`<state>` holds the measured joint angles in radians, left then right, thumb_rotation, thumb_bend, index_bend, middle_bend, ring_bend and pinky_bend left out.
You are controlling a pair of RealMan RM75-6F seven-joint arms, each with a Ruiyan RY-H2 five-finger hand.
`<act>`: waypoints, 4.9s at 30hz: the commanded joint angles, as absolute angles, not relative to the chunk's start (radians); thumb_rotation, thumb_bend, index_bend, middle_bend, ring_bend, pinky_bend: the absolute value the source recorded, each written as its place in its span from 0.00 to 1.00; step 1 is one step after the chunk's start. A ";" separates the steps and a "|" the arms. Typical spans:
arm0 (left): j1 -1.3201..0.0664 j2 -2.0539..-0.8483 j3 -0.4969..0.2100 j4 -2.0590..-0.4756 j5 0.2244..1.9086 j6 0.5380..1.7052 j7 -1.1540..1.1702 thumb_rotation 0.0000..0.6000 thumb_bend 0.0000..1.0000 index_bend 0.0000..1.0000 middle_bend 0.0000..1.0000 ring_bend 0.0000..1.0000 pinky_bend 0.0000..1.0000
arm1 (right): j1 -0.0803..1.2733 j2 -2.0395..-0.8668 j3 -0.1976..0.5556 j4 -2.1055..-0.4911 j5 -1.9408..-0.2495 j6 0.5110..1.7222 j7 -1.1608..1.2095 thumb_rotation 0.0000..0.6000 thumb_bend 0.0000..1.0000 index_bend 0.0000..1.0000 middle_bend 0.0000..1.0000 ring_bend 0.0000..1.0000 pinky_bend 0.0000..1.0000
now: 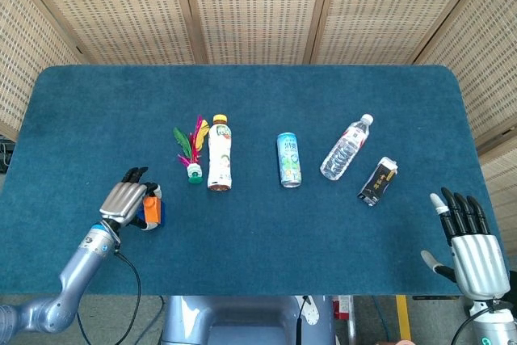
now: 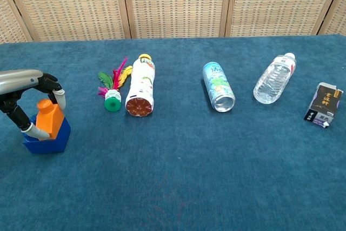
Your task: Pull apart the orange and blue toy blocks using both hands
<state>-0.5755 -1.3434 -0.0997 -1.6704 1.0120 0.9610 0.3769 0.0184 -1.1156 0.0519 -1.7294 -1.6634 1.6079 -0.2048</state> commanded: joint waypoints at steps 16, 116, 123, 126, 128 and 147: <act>-0.494 -1.306 -0.247 -1.613 1.352 1.030 -0.662 1.00 0.25 0.52 0.53 0.00 0.00 | 0.031 -1.126 0.052 -1.723 -1.649 1.581 -0.224 1.00 0.00 0.00 0.00 0.00 0.00; -0.815 -1.817 -0.437 -1.318 1.272 0.739 -1.489 1.00 0.36 0.53 0.51 0.00 0.00 | 0.710 -1.474 0.258 -1.505 -1.549 1.221 0.118 1.00 0.03 0.45 0.39 0.00 0.00; -0.814 -1.820 -0.437 -1.318 1.272 0.738 -1.487 1.00 0.36 0.53 0.51 0.00 0.00 | 0.715 -1.496 0.262 -1.498 -1.540 1.236 0.123 1.00 0.17 0.51 0.51 0.06 0.00; -0.814 -1.822 -0.436 -1.317 1.271 0.737 -1.486 1.00 0.36 0.53 0.51 0.00 0.00 | 0.717 -1.502 0.263 -1.495 -1.539 1.240 0.127 1.00 0.23 0.55 0.54 0.08 0.00; -0.813 -1.823 -0.437 -1.316 1.269 0.737 -1.486 1.00 0.36 0.53 0.51 0.00 0.00 | 0.718 -1.504 0.262 -1.492 -1.540 1.243 0.127 1.00 0.26 0.57 0.56 0.09 0.00; -0.763 -1.739 -0.446 -1.321 1.244 0.731 -1.481 1.00 0.37 0.53 0.51 0.00 0.00 | 0.700 -1.418 0.243 -1.455 -1.593 1.295 0.201 1.00 0.30 0.63 0.61 0.13 0.00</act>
<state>-0.7713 -1.7497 -0.4439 -1.3199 1.2490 0.7328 -1.4777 0.7052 -1.4299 0.2476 -1.4601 -1.5839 1.2875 0.1910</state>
